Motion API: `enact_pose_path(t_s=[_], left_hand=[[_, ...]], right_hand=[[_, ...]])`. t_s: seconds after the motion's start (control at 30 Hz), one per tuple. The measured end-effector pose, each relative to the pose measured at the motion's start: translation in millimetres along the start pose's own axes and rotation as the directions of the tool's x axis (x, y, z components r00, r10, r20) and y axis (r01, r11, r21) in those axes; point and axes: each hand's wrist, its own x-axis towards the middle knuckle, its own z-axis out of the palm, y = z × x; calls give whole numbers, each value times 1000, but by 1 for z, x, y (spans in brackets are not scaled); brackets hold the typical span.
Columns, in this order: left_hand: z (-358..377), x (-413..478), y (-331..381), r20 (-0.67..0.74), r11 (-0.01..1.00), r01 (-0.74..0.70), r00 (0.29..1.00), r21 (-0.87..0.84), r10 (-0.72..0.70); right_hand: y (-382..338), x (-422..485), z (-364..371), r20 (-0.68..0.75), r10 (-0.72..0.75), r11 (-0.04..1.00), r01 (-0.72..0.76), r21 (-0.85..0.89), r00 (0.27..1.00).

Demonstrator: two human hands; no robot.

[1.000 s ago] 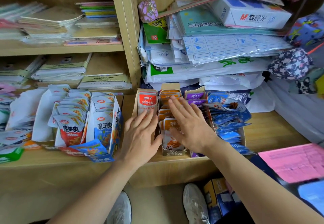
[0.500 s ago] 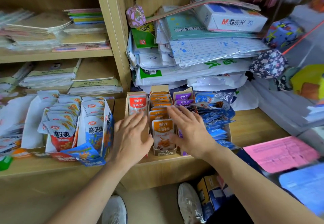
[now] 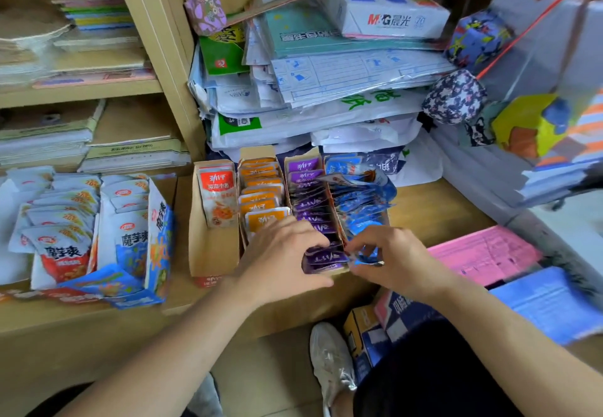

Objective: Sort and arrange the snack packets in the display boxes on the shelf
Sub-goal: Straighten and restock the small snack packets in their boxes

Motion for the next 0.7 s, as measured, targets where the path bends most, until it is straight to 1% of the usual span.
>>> enact_pose_path(t_s=[0.07, 0.17, 0.27, 0.43, 0.47, 0.6, 0.7], left_hand=[[8, 6, 1, -12, 1000, 21, 1000, 10, -21], [11, 12, -3, -126, 998, 49, 991, -42, -54], [11, 18, -10, -229, 991, 104, 966, -85, -121], [9, 31, -19, -348, 972, 224, 908, -69, -234], [8, 34, -20, -357, 972, 230, 904, -51, -233], [8, 45, -20, -393, 978, 203, 904, 44, -170], [13, 50, -25, -443, 977, 196, 886, 80, -141]], right_hand=[[2, 3, 1, 8, 4, 999, -4, -41, 1000], [4, 8, 3, -1, 31, 998, -31, -52, 1000], [5, 14, 10, -32, 20, 998, -22, -64, 999], [5, 20, 13, -70, -31, 996, 25, -88, 997], [5, 18, 13, -61, -43, 994, 37, -99, 997], [5, 16, 19, 82, -113, 967, 128, -221, 990], [4, 18, 18, 88, -108, 962, 126, -243, 990]])
